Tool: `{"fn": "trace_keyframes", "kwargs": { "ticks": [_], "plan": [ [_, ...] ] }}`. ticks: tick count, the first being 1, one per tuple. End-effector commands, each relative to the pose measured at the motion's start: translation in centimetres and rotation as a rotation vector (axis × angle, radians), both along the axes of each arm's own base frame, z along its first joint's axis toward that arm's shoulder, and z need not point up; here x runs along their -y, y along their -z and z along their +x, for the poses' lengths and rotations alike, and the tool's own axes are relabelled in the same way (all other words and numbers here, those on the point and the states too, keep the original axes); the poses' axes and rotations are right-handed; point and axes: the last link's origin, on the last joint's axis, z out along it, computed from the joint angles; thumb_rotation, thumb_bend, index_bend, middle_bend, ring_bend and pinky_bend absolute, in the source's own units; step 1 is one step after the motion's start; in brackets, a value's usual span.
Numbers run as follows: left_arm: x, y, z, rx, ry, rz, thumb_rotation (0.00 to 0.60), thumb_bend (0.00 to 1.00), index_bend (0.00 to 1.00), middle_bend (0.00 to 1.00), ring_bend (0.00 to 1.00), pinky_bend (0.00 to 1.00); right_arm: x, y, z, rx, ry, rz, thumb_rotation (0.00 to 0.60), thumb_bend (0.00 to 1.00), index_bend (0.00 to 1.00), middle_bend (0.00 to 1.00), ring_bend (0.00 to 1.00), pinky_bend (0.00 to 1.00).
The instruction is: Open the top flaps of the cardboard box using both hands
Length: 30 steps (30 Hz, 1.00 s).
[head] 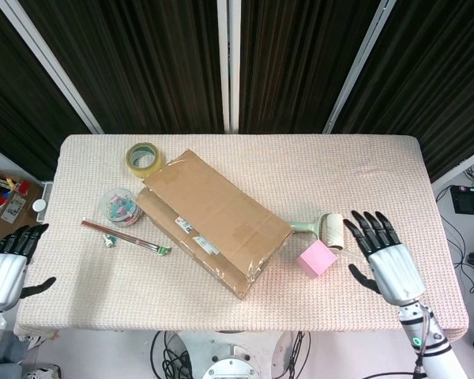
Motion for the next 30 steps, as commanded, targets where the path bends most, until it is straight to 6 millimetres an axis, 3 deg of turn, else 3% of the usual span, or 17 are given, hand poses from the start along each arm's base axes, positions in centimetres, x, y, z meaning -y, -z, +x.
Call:
{"fn": "trace_keyframes", "kwargs": {
  "ticks": [1, 9, 15, 30],
  "plan": [
    [0.0, -0.2, -0.2, 0.003, -0.012, -0.007, 0.600, 0.00, 0.10, 0.15, 0.12, 0.20, 1.0, 2.0, 3.8, -0.026, -0.109, 0.048, 0.600, 0.20, 0.00, 0.00, 0.00, 0.00],
    [0.5, -0.6, -0.4, 0.004, -0.032, 0.003, 0.600, 0.00, 0.10, 0.15, 0.12, 0.20, 1.5, 6.0, 8.5, -0.054, -0.228, 0.099, 0.600, 0.20, 0.00, 0.00, 0.00, 0.00],
    [0.7, -0.9, -0.2, -0.006, -0.027, 0.015, 0.600, 0.00, 0.10, 0.15, 0.12, 0.20, 1.8, 8.2, 9.8, -0.047, -0.248, 0.137, 0.600, 0.20, 0.00, 0.00, 0.00, 0.00],
    [0.6, -1.9, -0.5, -0.011, -0.040, 0.045, 0.600, 0.00, 0.10, 0.15, 0.12, 0.20, 3.4, 10.0, 12.4, -0.017, -0.300, 0.138, 0.600, 0.23, 0.00, 0.00, 0.00, 0.00]
  ]
}}
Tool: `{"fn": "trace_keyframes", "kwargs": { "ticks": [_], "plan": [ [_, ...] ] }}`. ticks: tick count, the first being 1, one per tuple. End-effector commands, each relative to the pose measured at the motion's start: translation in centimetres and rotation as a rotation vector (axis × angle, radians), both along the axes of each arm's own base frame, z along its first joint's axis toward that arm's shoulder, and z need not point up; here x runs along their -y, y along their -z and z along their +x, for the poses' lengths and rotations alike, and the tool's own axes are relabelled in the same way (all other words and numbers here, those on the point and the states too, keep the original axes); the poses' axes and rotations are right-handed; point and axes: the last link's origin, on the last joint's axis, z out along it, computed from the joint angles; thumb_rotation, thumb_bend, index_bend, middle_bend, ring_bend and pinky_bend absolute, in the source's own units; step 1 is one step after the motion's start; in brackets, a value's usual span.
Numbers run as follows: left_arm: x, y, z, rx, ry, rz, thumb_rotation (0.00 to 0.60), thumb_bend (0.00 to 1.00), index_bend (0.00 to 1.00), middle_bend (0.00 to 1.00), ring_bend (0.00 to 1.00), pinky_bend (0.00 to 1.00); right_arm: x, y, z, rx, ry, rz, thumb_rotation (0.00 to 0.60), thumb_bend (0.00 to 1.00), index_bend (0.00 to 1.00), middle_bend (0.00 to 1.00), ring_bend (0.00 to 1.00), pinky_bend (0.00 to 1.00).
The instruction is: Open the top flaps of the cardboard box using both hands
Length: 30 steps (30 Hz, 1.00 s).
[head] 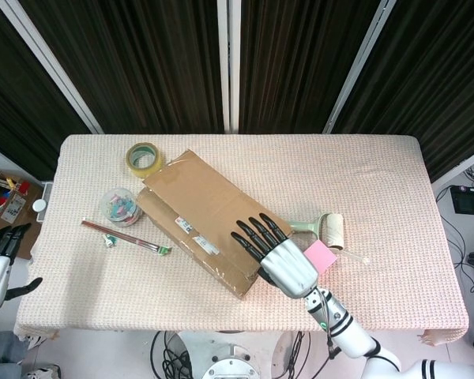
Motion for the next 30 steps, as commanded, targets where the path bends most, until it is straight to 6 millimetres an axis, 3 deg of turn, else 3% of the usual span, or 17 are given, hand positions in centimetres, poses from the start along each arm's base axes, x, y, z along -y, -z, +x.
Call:
{"fn": "trace_keyframes", "kwargs": {
  "ticks": [1, 7, 12, 17, 23, 30],
  "plan": [
    [0.0, -0.1, 0.0, -0.003, -0.001, 0.002, 0.600, 0.00, 0.10, 0.15, 0.12, 0.20, 0.5, 0.5, 0.4, -0.012, -0.001, 0.006, 0.600, 0.23, 0.00, 0.00, 0.00, 0.00],
    [0.2, -0.5, 0.1, -0.010, -0.003, 0.012, 0.600, 0.00, 0.10, 0.15, 0.12, 0.20, 1.7, 0.9, 0.8, -0.009, 0.013, -0.004, 0.600, 0.24, 0.00, 0.00, 0.00, 0.00],
    [0.3, -0.6, 0.2, 0.013, -0.005, 0.010, 0.600, 0.00, 0.10, 0.15, 0.12, 0.20, 2.4, -0.3, 0.8, 0.041, 0.020, -0.056, 0.600, 0.32, 0.00, 0.00, 0.00, 0.00],
    [0.2, -0.5, 0.3, 0.019, -0.001, 0.007, 0.600, 0.00, 0.10, 0.15, 0.12, 0.20, 4.2, -1.9, 0.1, 0.064, 0.046, -0.101, 0.600, 0.33, 0.00, 0.00, 0.00, 0.00],
    [0.2, -0.8, 0.5, 0.004, 0.008, 0.021, 0.600, 0.00, 0.10, 0.15, 0.12, 0.20, 6.8, -4.8, -1.3, 0.115, 0.077, -0.193, 0.600, 0.33, 0.00, 0.00, 0.00, 0.00],
    [-0.1, -0.5, 0.6, -0.005, 0.011, 0.005, 0.600, 0.00, 0.10, 0.15, 0.12, 0.20, 8.7, -7.4, -5.3, 0.206, 0.154, -0.260, 0.600, 0.27, 0.00, 0.00, 0.00, 0.00]
  ]
}}
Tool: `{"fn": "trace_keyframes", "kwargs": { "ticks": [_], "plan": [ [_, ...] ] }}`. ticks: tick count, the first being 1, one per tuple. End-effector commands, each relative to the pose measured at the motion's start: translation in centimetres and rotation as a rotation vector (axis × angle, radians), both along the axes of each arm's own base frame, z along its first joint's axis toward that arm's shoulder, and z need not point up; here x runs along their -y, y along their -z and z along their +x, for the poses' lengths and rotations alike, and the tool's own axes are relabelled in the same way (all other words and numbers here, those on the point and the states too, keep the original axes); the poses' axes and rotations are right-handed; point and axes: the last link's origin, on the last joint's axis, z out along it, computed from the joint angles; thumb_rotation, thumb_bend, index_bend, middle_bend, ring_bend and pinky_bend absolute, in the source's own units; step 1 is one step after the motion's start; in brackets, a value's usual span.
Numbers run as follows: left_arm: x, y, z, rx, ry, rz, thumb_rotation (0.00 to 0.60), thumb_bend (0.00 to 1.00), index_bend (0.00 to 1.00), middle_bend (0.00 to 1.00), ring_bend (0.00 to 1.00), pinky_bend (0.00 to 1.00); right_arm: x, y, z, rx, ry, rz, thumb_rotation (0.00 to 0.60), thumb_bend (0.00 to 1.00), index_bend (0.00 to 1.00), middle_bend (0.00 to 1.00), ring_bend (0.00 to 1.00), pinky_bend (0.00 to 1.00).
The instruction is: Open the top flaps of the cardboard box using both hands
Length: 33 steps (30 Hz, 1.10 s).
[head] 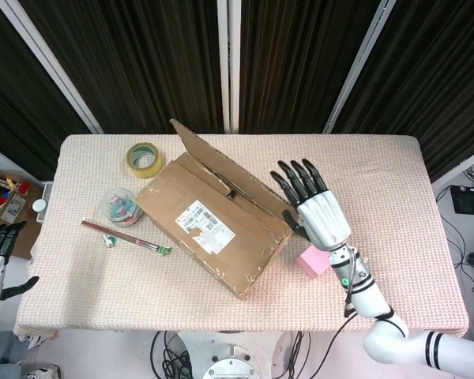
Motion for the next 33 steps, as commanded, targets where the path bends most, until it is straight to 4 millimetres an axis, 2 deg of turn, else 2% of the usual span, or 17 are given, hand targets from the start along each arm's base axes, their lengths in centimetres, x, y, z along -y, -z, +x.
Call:
{"fn": "trace_keyframes", "kwargs": {
  "ticks": [1, 3, 10, 14, 17, 20, 26, 30, 32, 33],
  "plan": [
    [-0.2, 0.2, 0.2, -0.010, 0.005, -0.009, 0.600, 0.00, 0.10, 0.15, 0.12, 0.20, 1.3, -1.7, -3.0, 0.049, 0.058, -0.057, 0.600, 0.25, 0.00, 0.00, 0.00, 0.00],
    [-0.4, 0.3, 0.4, -0.018, 0.009, -0.013, 0.600, 0.00, 0.10, 0.15, 0.12, 0.20, 1.8, -2.1, -4.4, 0.085, 0.090, -0.071, 0.600, 0.21, 0.00, 0.00, 0.00, 0.00],
    [-1.1, 0.6, 1.1, -0.034, 0.018, -0.031, 0.600, 0.00, 0.10, 0.15, 0.12, 0.20, 2.7, -4.0, -8.3, 0.188, 0.167, -0.115, 0.600, 0.20, 0.00, 0.00, 0.00, 0.00],
    [-1.8, 0.9, 1.8, -0.035, 0.042, -0.054, 0.600, 0.00, 0.10, 0.15, 0.12, 0.20, 2.0, -5.3, -9.6, 0.226, 0.162, -0.132, 0.600, 0.20, 0.00, 0.00, 0.00, 0.00],
    [-3.2, 1.3, 3.5, 0.013, 0.103, -0.091, 0.600, 0.00, 0.11, 0.15, 0.12, 0.20, 0.6, -6.5, -10.4, 0.248, 0.151, -0.164, 0.600, 0.22, 0.00, 0.00, 0.00, 0.00],
    [-5.5, 1.4, 6.1, 0.070, 0.204, -0.124, 0.600, 0.01, 0.13, 0.17, 0.13, 0.20, -1.6, -7.8, -10.9, 0.270, 0.131, -0.226, 0.600, 0.25, 0.00, 0.00, 0.00, 0.00],
    [-12.0, 1.6, 11.7, 0.104, 0.360, -0.214, 0.600, 0.03, 0.17, 0.20, 0.15, 0.20, -5.8, -10.4, -12.1, 0.307, 0.114, -0.304, 0.600, 0.29, 0.00, 0.00, 0.00, 0.00],
    [-15.8, 2.8, 15.2, 0.145, 0.404, -0.281, 0.599, 0.00, 0.20, 0.21, 0.15, 0.20, -8.3, -11.8, -12.3, 0.350, 0.079, -0.328, 0.600, 0.28, 0.00, 0.00, 0.00, 0.00],
    [-17.0, 3.8, 16.6, 0.174, 0.409, -0.321, 0.563, 0.00, 0.22, 0.23, 0.15, 0.20, -9.4, -12.4, -12.3, 0.369, 0.054, -0.332, 0.600, 0.27, 0.00, 0.00, 0.00, 0.00],
    [-17.8, 4.5, 17.5, 0.186, 0.412, -0.349, 0.519, 0.00, 0.22, 0.23, 0.15, 0.20, -9.9, -12.7, -12.3, 0.374, 0.042, -0.339, 0.600, 0.26, 0.00, 0.00, 0.00, 0.00]
  ]
}}
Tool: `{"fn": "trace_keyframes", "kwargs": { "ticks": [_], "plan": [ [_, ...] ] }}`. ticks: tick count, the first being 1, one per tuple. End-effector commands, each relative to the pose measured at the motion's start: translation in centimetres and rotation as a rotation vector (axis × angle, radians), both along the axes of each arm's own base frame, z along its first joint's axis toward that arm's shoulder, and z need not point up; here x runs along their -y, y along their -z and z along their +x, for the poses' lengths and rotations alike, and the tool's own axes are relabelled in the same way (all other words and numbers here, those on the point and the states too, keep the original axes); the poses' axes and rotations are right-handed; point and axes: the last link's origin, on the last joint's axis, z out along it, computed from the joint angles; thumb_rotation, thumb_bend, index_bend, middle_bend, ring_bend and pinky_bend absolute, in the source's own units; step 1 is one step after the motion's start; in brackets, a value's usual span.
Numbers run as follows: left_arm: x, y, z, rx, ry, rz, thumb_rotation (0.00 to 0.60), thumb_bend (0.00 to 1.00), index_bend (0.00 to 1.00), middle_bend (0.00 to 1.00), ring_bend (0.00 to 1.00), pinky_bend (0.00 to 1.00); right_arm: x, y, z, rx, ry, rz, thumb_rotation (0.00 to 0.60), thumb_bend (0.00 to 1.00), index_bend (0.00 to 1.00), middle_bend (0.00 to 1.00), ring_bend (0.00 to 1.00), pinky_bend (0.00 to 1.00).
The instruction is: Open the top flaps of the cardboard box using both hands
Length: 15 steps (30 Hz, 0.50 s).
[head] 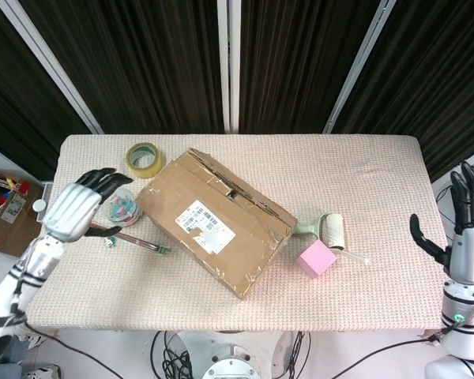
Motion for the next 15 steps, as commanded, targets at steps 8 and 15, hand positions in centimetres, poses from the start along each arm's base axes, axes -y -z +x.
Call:
{"fn": "trace_keyframes", "kwargs": {
  "ticks": [8, 15],
  "plan": [
    [-5.9, 6.1, 6.6, 0.134, -0.077, -0.279, 0.084, 0.00, 0.27, 0.24, 0.13, 0.18, -3.6, -1.6, -0.7, 0.016, -0.031, -0.033, 0.600, 0.24, 0.00, 0.00, 0.00, 0.00],
    [-6.7, 9.1, 8.6, 0.069, -0.042, -0.328, 0.000, 0.00, 0.27, 0.22, 0.11, 0.16, -3.5, -1.4, -1.6, 0.032, -0.004, -0.024, 0.600, 0.24, 0.00, 0.00, 0.00, 0.00]
  ]
}}
